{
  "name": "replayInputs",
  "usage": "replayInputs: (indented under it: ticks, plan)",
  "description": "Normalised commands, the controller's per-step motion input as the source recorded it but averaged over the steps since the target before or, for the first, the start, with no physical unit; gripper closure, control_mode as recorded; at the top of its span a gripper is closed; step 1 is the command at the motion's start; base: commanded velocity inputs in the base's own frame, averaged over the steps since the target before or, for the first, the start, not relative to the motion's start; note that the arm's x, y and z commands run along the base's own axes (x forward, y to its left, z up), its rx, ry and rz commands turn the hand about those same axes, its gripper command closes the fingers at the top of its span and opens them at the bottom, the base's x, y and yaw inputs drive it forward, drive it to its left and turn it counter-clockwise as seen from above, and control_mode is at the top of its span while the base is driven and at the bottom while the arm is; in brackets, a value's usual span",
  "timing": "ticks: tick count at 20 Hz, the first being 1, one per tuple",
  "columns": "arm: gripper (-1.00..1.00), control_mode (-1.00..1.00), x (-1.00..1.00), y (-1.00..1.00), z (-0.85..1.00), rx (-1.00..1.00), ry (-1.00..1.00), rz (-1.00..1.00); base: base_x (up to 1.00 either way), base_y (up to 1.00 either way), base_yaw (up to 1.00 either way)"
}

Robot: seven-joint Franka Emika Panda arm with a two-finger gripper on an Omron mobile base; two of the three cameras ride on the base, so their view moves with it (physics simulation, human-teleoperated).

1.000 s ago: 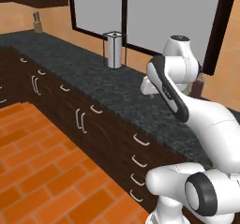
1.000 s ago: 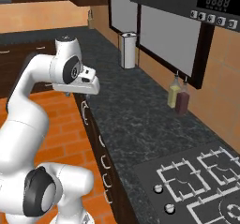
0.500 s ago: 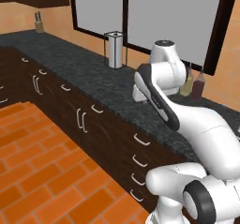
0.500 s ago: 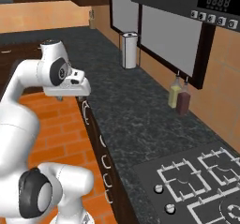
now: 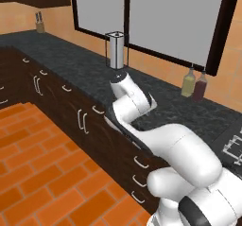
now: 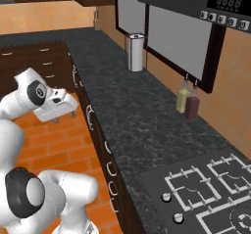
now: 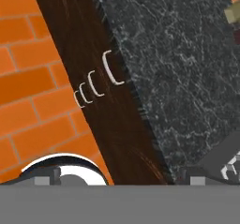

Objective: Take a straw from the drawer in front and place it inside the glass cup on the dining counter.

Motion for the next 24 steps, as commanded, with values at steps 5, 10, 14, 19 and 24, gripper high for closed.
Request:
replayInputs:
  ticks: [5, 10, 14, 19, 24]
  plan:
    - [-1.0, -1.0, 0.22, 0.06, -0.64, -0.4, 0.0, -0.07, 0.0, 0.0, 0.0]
    - [-1.0, -1.0, 0.05, 0.05, -0.64, -0.32, 0.0, -0.03, 0.0, 0.0, 0.0]
    - [-1.0, -1.0, 0.0, 0.0, -0.61, -0.26, 0.0, 0.0, 0.0, 0.0, 0.0]
    - [-1.0, -1.0, 0.03, 0.0, -0.53, -0.2, 0.0, 0.0, 0.0, 0.0, 0.0]
    - [-1.0, -1.0, 0.2, -0.09, -0.41, -0.13, 0.0, 0.0, 0.0, 0.0, 0.0]
